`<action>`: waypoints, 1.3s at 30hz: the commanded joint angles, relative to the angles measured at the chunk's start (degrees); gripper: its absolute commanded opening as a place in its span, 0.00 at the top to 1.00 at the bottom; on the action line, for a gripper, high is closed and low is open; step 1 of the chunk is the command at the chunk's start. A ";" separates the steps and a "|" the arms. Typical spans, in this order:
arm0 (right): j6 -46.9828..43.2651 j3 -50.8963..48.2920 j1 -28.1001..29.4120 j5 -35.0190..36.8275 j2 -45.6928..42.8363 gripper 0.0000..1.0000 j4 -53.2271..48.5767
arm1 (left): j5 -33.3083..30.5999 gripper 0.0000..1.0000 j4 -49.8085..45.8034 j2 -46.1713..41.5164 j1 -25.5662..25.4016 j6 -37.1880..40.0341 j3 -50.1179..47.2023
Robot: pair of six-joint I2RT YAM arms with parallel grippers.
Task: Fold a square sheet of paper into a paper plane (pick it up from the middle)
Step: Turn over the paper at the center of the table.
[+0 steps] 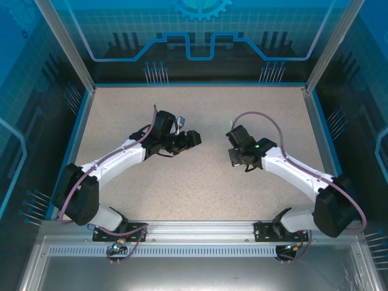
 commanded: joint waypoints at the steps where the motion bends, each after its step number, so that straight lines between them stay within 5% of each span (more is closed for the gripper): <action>1: -0.45 3.28 4.50 13.73 4.38 0.99 -5.04 | -0.20 0.27 -2.37 -2.22 1.50 1.91 0.03; 9: 7.00 10.84 13.37 19.79 18.83 0.95 -12.96 | -0.55 0.26 -3.51 -4.35 4.64 3.05 -2.24; 21: 11.38 19.75 21.40 15.15 33.01 0.89 -15.68 | -0.37 0.26 -7.23 -7.78 9.51 5.55 -3.30; 39: 10.48 13.41 19.31 -11.35 24.59 0.60 2.02 | 1.53 0.26 -7.36 -10.40 13.26 5.28 -8.02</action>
